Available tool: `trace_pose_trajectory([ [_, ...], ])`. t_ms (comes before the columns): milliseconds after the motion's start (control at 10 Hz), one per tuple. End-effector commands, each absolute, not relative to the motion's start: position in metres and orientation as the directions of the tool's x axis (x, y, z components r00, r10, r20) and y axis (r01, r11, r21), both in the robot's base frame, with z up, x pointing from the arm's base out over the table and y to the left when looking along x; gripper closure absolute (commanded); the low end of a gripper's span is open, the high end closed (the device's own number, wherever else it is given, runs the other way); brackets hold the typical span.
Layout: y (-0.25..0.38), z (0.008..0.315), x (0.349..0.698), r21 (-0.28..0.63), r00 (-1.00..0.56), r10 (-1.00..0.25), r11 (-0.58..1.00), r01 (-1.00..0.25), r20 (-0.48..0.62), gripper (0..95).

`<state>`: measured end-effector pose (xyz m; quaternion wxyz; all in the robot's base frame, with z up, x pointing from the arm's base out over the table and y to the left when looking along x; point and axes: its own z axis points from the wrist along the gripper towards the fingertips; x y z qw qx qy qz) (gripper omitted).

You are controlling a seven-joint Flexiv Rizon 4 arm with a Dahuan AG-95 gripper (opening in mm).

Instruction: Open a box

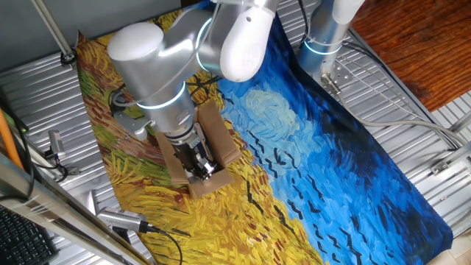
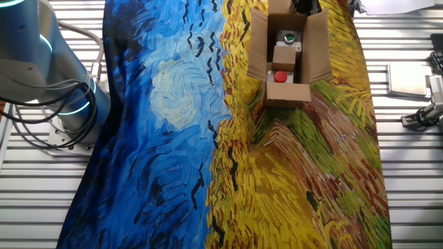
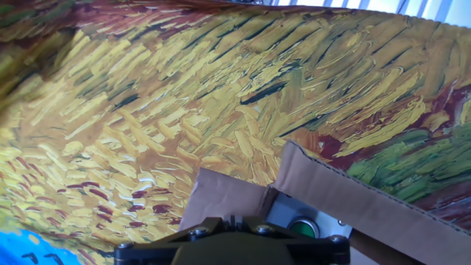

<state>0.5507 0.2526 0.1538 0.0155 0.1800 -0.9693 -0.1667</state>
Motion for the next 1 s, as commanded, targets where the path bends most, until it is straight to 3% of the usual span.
trace_pose_trajectory([
  [100, 0.252, 0.154, 0.550, 0.326, -0.932, -0.361, 0.878, -0.351, -0.032, 95.0],
  [1000, 0.258, 0.166, 0.543, 0.314, -0.934, -0.356, 0.884, -0.347, -0.028, 95.0],
])
